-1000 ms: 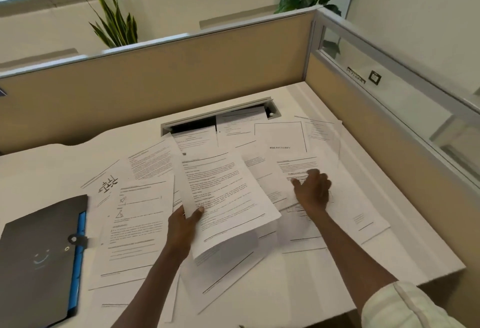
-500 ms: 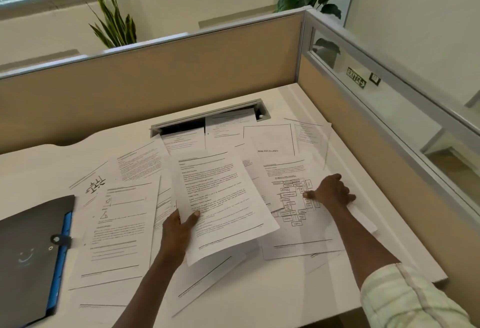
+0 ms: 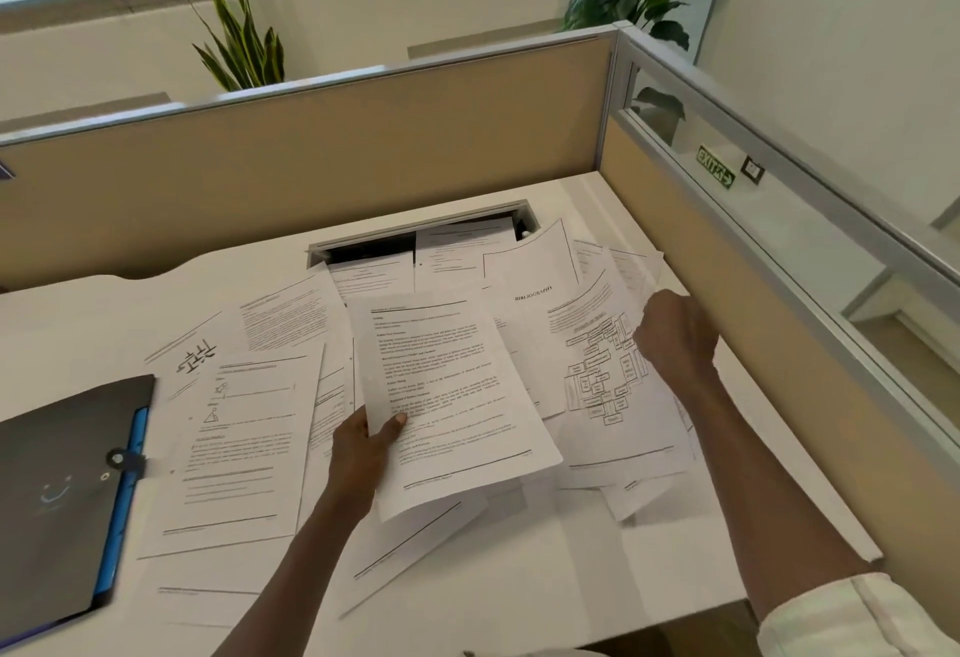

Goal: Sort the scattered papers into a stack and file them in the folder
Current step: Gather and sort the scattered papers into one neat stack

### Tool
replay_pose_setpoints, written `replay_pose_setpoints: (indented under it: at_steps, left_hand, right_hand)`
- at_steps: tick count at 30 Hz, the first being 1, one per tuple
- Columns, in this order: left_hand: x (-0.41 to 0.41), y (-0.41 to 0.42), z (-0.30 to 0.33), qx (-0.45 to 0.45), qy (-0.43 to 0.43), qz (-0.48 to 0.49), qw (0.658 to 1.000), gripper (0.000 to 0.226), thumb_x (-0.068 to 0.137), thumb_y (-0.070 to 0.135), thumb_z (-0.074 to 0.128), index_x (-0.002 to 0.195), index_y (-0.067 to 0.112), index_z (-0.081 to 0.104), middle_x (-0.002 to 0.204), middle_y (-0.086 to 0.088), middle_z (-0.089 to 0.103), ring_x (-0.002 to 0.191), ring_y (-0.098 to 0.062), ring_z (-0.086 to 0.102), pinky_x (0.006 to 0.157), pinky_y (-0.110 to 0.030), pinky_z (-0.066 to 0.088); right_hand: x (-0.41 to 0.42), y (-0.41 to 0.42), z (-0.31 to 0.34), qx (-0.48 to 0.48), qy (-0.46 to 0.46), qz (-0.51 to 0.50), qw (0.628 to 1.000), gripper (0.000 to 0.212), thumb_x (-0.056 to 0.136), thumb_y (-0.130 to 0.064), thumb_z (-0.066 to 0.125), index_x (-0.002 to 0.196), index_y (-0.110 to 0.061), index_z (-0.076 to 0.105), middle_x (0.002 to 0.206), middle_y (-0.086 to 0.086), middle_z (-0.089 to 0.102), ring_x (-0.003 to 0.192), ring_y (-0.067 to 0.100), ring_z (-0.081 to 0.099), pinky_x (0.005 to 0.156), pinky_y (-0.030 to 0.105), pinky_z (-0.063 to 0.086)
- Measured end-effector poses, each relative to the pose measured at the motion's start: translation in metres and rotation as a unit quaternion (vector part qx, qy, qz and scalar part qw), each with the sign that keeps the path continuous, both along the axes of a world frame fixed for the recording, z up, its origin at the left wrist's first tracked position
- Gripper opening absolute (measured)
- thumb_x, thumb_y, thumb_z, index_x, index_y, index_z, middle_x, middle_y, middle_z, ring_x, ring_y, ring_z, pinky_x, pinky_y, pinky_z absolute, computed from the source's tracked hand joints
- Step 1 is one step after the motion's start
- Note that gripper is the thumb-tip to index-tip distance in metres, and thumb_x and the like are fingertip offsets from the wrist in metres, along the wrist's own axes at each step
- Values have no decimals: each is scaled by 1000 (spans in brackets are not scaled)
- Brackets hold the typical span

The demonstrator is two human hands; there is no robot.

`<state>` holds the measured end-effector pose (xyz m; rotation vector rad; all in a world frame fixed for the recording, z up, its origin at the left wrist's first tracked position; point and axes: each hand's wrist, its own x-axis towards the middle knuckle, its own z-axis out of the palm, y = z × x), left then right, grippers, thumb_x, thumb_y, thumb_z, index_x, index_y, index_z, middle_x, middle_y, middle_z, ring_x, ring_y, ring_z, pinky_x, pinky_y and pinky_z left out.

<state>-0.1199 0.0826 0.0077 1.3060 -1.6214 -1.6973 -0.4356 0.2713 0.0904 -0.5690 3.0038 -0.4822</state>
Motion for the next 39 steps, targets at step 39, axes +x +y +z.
replay_pose_setpoints:
  at_steps: [39]
  left_hand:
    - [-50,-6,107,-77,161,-58,982,37,96,42,59,126,22,64,117,1,74,105,-23,72,82,-45,61]
  right_hand:
    - [82,-75,31,-508,-192,102,833,17,94,-27,62,104,-14,62,95,-5,72,83,10,71,59,16,56]
